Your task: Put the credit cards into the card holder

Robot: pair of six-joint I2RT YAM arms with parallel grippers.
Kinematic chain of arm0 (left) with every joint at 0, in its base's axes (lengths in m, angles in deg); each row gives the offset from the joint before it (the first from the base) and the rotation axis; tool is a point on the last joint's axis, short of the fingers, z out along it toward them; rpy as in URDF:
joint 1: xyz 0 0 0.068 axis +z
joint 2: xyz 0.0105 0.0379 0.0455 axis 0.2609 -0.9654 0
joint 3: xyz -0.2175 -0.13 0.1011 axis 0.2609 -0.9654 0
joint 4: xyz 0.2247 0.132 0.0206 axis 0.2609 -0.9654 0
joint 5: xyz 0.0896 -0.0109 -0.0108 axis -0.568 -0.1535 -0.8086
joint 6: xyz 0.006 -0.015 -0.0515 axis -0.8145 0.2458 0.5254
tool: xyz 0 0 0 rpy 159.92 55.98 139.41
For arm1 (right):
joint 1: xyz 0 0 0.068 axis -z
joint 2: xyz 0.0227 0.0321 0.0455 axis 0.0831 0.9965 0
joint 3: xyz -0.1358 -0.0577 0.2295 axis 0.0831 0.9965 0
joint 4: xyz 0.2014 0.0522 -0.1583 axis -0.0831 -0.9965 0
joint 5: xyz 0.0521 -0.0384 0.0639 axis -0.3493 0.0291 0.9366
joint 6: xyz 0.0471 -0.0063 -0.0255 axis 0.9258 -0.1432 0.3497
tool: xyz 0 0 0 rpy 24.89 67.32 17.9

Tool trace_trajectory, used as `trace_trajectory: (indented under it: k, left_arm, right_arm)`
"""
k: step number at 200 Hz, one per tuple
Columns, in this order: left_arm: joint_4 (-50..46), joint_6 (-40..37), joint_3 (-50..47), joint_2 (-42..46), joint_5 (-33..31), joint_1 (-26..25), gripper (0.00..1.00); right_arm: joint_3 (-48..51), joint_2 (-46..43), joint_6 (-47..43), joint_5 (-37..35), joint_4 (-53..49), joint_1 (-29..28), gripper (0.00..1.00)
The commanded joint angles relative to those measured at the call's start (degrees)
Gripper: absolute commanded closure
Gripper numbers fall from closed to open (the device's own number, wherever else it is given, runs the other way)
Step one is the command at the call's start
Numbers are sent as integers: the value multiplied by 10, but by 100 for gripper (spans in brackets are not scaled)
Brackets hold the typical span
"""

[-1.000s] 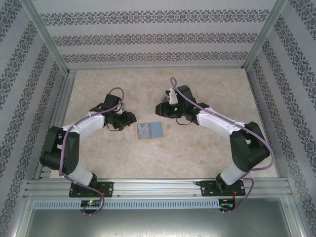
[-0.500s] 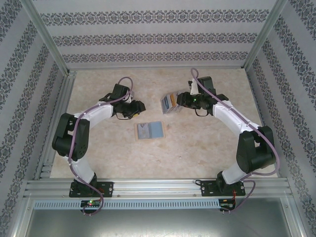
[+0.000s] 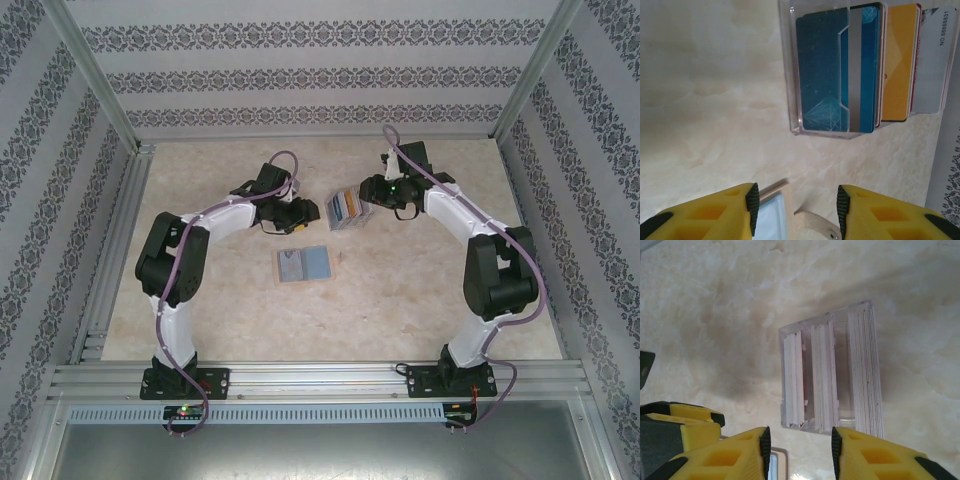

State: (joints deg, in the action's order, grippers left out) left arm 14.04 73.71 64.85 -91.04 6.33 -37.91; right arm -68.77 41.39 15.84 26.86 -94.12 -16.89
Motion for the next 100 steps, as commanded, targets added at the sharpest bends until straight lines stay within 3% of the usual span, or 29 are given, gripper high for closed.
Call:
trace_trajectory:
  k: [1,100]
  left_arm:
    - [8,9,30,-20,14,-8,52]
    - [8,19,121,-96,31,-23,52]
  right_arm:
    - [-36,22,-20,-23,-26,13,60]
    - [-103,96,-37,-36,-64,16,58]
